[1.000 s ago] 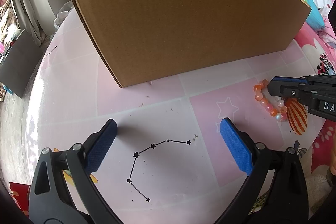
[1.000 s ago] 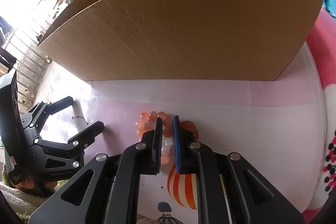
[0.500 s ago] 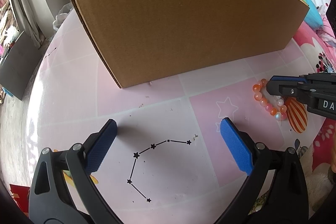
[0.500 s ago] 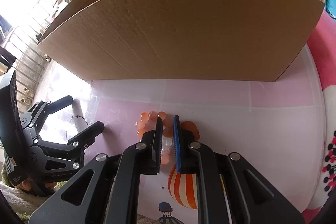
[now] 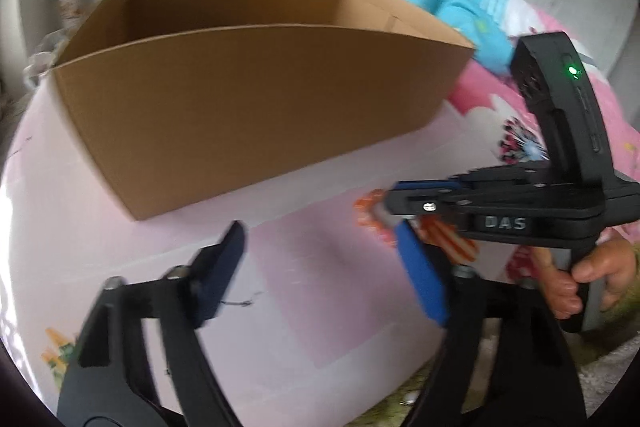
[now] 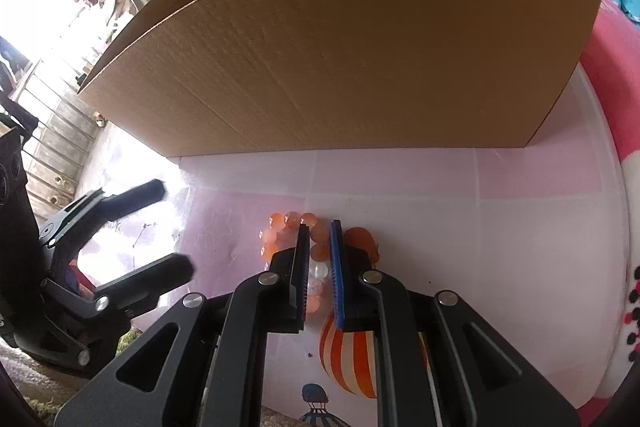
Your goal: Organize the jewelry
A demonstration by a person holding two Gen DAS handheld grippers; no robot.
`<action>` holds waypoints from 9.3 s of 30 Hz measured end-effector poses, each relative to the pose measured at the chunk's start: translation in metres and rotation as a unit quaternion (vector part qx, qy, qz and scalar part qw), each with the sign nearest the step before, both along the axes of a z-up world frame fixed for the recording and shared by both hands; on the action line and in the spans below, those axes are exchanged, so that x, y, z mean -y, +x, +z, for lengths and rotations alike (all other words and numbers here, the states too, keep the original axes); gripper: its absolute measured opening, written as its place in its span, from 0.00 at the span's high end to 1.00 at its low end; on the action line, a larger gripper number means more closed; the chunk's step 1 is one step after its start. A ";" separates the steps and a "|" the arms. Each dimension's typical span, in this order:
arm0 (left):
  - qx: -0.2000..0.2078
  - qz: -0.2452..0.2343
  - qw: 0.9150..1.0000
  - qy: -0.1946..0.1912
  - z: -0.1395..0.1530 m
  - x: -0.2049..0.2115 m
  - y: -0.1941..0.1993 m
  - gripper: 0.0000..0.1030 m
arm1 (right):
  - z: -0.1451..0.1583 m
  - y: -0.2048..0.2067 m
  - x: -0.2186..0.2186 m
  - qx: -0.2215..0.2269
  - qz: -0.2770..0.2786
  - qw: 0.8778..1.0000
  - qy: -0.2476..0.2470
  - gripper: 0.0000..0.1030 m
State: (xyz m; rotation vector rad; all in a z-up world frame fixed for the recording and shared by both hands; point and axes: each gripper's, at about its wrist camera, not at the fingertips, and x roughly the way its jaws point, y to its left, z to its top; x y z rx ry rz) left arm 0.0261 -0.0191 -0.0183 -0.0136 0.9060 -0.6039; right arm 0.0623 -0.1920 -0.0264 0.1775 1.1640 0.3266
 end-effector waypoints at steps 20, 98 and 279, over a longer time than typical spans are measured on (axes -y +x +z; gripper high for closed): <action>-0.074 -0.051 0.996 -0.008 -0.021 0.047 0.018 0.82 | 0.008 -0.019 0.003 0.028 0.035 0.998 -0.049 0.66; 0.028 0.007 1.000 -0.007 0.071 0.010 0.109 0.58 | 0.102 0.066 0.040 0.105 -0.001 0.994 -0.014 0.60; -0.089 0.282 0.948 0.119 0.048 -0.033 -0.040 0.08 | 0.084 -0.060 -0.003 0.062 -0.051 0.989 -0.127 0.06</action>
